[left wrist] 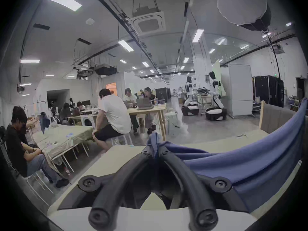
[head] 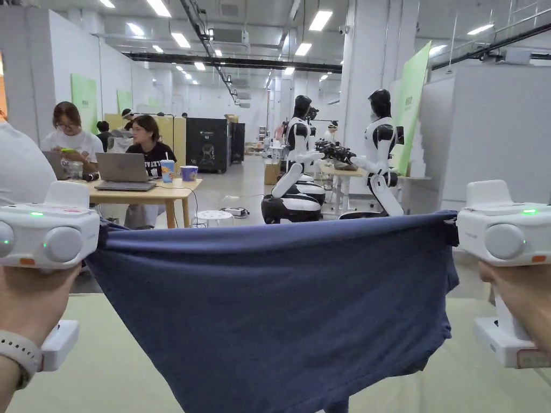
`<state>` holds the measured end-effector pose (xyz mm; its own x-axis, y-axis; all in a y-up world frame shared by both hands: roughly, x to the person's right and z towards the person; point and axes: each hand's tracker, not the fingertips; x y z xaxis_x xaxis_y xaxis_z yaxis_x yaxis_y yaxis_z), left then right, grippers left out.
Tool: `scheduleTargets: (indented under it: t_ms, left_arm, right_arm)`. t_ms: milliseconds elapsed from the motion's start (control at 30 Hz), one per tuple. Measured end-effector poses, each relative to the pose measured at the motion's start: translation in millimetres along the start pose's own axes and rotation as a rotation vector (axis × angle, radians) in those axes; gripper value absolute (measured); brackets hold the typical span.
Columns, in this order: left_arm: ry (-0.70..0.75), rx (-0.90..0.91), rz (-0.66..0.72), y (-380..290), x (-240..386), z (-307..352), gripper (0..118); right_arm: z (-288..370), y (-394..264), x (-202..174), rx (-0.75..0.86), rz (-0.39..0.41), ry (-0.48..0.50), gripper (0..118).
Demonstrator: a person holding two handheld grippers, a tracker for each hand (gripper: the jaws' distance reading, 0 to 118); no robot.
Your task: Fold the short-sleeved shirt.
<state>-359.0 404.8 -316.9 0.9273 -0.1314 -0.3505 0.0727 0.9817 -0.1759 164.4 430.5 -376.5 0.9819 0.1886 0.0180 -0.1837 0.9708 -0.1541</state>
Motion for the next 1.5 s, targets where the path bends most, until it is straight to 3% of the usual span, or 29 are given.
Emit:
scheduleTargets:
  t_ms: [233, 367, 600, 900, 1167, 1333, 1367, 1400, 1467, 1500]
  left_arm:
    - [0.032, -0.019, -0.051, -27.7, 11.5, -36.5, 2]
    - [0.054, -0.078, -0.117, -88.5, 26.5, -53.5, 2]
    - [0.035, -0.158, -0.131, -140.0, 28.4, -44.7, 2]
    - [-0.001, -0.255, -0.137, -178.0, 10.6, 49.8, 2]
    - [-0.052, -0.474, -0.098, -295.5, -12.8, 155.7, 2]
    - [-0.069, -0.554, -0.019, -356.6, -27.0, 184.0, 5]
    - [-0.074, -0.544, -0.016, -360.4, -27.9, 190.1, 19]
    - [-0.089, -0.506, -0.008, -358.2, -27.8, 197.8, 43]
    - [-0.11, -0.437, 0.006, -346.9, -28.9, 215.7, 113]
    - [-0.121, -0.388, 0.013, -337.0, -25.7, 228.0, 118]
  right_arm:
    - [-40.3, -38.4, -25.9, -0.019, 0.015, -0.011, 7]
    - [-73.8, -106.3, -47.4, -0.075, 0.144, -0.066, 7]
    - [-86.4, -169.5, -49.0, -0.194, 0.138, -0.01, 7]
    - [0.1, -221.6, -34.1, -0.278, 0.151, 0.045, 7]
    - [104.7, -324.7, -34.1, -0.444, 0.19, 0.127, 7]
    - [153.3, -361.7, -45.5, -0.544, 0.158, 0.157, 8]
    - [145.6, -367.6, -41.5, -0.561, 0.151, 0.171, 16]
    - [149.7, -366.9, -43.6, -0.578, 0.159, 0.176, 31]
    - [171.2, -354.6, -54.7, -0.5, 0.255, 0.124, 82]
    - [184.0, -345.6, -58.5, -0.437, 0.249, 0.133, 99]
